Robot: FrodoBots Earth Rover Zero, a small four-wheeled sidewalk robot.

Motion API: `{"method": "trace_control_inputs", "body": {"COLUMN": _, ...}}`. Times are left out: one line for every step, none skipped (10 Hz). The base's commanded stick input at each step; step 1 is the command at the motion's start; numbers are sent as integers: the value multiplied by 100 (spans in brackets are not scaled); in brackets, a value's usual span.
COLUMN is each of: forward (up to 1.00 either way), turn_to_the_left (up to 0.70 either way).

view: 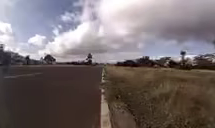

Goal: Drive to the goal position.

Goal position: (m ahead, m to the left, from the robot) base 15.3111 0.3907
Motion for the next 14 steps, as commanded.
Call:
{"method": "trace_control_inputs", "body": {"forward": 84, "turn_to_the_left": 0}}
{"method": "trace_control_inputs", "body": {"forward": 84, "turn_to_the_left": 0}}
{"method": "trace_control_inputs", "body": {"forward": 86, "turn_to_the_left": 0}}
{"method": "trace_control_inputs", "body": {"forward": 84, "turn_to_the_left": 0}}
{"method": "trace_control_inputs", "body": {"forward": 84, "turn_to_the_left": 0}}
{"method": "trace_control_inputs", "body": {"forward": 85, "turn_to_the_left": 0}}
{"method": "trace_control_inputs", "body": {"forward": 86, "turn_to_the_left": 0}}
{"method": "trace_control_inputs", "body": {"forward": 86, "turn_to_the_left": 0}}
{"method": "trace_control_inputs", "body": {"forward": 87, "turn_to_the_left": 0}}
{"method": "trace_control_inputs", "body": {"forward": 82, "turn_to_the_left": 0}}
{"method": "trace_control_inputs", "body": {"forward": 83, "turn_to_the_left": 0}}
{"method": "trace_control_inputs", "body": {"forward": 82, "turn_to_the_left": 0}}
{"method": "trace_control_inputs", "body": {"forward": 82, "turn_to_the_left": 0}}
{"method": "trace_control_inputs", "body": {"forward": 82, "turn_to_the_left": 0}}
